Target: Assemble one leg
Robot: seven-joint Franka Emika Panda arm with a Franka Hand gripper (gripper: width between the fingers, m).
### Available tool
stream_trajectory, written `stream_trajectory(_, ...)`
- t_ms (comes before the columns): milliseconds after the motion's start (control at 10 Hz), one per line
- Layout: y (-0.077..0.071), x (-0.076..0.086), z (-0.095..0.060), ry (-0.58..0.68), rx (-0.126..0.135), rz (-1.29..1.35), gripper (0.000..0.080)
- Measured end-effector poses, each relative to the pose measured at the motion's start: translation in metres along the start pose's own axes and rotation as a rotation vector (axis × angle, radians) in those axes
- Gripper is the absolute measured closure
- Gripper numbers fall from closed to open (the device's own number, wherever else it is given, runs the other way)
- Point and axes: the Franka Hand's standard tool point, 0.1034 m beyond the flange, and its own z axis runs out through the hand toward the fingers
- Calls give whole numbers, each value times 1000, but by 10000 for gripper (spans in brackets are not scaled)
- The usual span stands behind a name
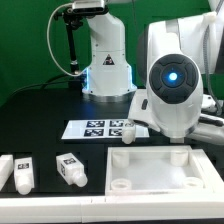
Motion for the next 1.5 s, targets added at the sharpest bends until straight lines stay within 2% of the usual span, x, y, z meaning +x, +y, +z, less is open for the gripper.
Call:
stream_trajectory(400, 2, 1, -1, 1, 5, 4, 150)
stream_trajectory(600, 2, 2, -2, 1, 6, 6, 415)
stream_trajectory(700, 3, 2, -2, 1, 7, 7, 518)
stream_trajectory(1000, 4, 3, -2, 1, 10, 9, 517)
stream_trajectory(1100, 3, 1, -8, 5, 11, 5, 517)
stream_trajectory(1200, 3, -9, -34, 10, 30, -6, 517)
stream_trajectory(1300, 7, -17, -68, 8, 62, 5, 517)
stream_trajectory(1400, 9, -21, -102, 59, 103, 15, 517)
stream_trajectory(1500, 12, -15, -129, 154, 108, -11, 515)
